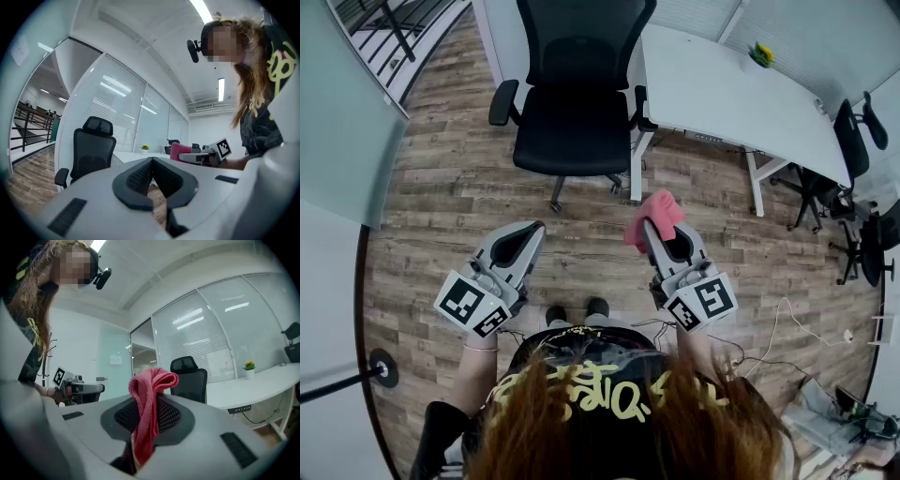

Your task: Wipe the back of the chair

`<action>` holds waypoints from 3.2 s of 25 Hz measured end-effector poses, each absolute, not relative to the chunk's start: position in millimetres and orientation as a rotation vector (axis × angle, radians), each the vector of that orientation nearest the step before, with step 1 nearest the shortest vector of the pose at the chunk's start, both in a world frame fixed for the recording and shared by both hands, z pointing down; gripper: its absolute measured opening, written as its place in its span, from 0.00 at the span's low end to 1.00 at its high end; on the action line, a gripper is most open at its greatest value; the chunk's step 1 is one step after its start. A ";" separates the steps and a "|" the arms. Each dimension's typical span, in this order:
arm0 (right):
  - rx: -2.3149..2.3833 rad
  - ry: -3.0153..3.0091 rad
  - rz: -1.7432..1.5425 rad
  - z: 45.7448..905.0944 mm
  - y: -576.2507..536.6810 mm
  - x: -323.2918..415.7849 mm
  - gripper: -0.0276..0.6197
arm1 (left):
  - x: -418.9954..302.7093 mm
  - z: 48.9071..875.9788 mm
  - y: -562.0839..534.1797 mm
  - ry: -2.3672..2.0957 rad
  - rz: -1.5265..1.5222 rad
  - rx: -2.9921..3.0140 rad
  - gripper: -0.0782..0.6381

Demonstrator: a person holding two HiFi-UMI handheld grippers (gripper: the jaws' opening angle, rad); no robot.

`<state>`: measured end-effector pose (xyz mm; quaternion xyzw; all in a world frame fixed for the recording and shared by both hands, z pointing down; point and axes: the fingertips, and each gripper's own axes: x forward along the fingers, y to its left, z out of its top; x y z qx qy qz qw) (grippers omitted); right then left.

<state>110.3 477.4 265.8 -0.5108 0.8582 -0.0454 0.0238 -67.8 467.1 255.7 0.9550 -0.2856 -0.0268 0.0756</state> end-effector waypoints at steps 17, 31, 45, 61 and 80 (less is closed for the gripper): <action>-1.577 2.671 -0.126 267.0 483.6 107.9 0.15 | -69.3 255.4 471.5 -0.866 -0.096 2.848 0.10; -1.562 2.652 -0.151 268.9 481.4 135.9 0.15 | -51.1 257.7 471.8 -0.907 -0.098 2.815 0.10; -1.421 2.722 -0.164 276.7 487.1 134.5 0.15 | -59.0 270.4 504.0 -1.087 -0.075 2.741 0.10; -1.496 2.683 -0.134 266.7 522.0 136.1 0.15 | -74.1 263.3 517.9 -1.067 -0.108 2.747 0.10; -1.365 2.737 -0.163 277.7 470.7 148.6 0.15 | -59.2 259.3 483.9 -1.199 -0.138 2.726 0.10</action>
